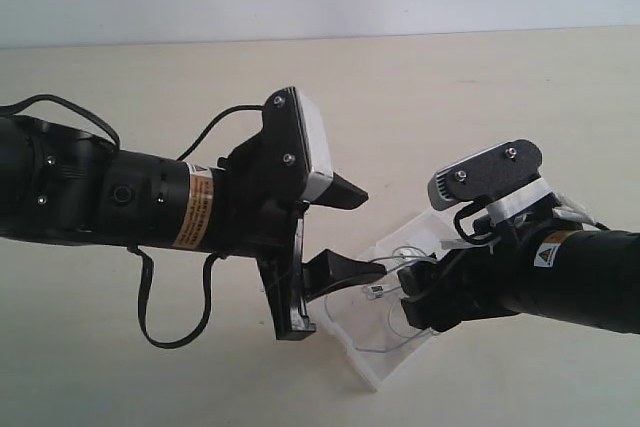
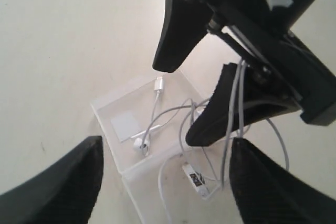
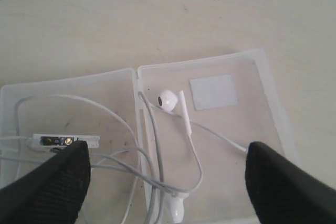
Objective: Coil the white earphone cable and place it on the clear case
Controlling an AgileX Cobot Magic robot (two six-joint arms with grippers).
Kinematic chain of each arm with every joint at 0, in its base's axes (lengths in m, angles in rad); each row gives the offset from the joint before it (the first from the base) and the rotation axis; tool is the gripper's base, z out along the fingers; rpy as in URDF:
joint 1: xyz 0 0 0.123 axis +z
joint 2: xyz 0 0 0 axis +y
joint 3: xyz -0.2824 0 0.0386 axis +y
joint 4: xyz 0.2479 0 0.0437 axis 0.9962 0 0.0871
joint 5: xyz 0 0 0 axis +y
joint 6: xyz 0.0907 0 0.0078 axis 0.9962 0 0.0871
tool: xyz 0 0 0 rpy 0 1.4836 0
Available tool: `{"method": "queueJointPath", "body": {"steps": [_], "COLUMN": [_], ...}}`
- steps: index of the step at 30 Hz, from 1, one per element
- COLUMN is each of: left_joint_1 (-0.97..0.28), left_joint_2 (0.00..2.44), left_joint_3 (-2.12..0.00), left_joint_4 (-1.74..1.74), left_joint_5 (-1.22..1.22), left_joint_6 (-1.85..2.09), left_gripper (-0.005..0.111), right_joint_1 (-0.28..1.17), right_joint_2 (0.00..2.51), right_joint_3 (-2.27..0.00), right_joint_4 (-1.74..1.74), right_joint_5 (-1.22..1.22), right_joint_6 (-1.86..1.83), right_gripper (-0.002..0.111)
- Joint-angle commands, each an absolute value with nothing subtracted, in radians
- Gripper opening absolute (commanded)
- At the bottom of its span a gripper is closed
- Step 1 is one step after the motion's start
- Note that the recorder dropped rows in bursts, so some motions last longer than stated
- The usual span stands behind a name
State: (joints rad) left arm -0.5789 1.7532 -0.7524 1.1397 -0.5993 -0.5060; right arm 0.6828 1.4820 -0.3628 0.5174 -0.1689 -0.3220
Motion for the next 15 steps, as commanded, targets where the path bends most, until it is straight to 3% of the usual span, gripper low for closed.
{"method": "queueJointPath", "body": {"steps": [1, 12, 15], "left_joint_1": [-0.584, -0.584, -0.584], "left_joint_2": [1.781, 1.818, 1.818], "left_joint_3": [-0.755, -0.755, -0.755], "left_joint_4": [1.156, 1.159, 1.139], "left_joint_5": [-0.617, -0.672, -0.677], "left_joint_6": [-0.520, -0.515, -0.513], "left_gripper": [0.066, 0.066, 0.059], "right_joint_1": [0.685, 0.685, 0.685], "right_joint_2": [1.475, 1.475, 1.475], "right_joint_3": [-0.369, -0.369, -0.369], "right_joint_4": [0.514, 0.514, 0.514], "right_joint_5": [-0.185, -0.188, -0.189], "right_joint_6": [-0.331, -0.331, -0.333], "right_gripper": [0.077, 0.077, 0.077]}}
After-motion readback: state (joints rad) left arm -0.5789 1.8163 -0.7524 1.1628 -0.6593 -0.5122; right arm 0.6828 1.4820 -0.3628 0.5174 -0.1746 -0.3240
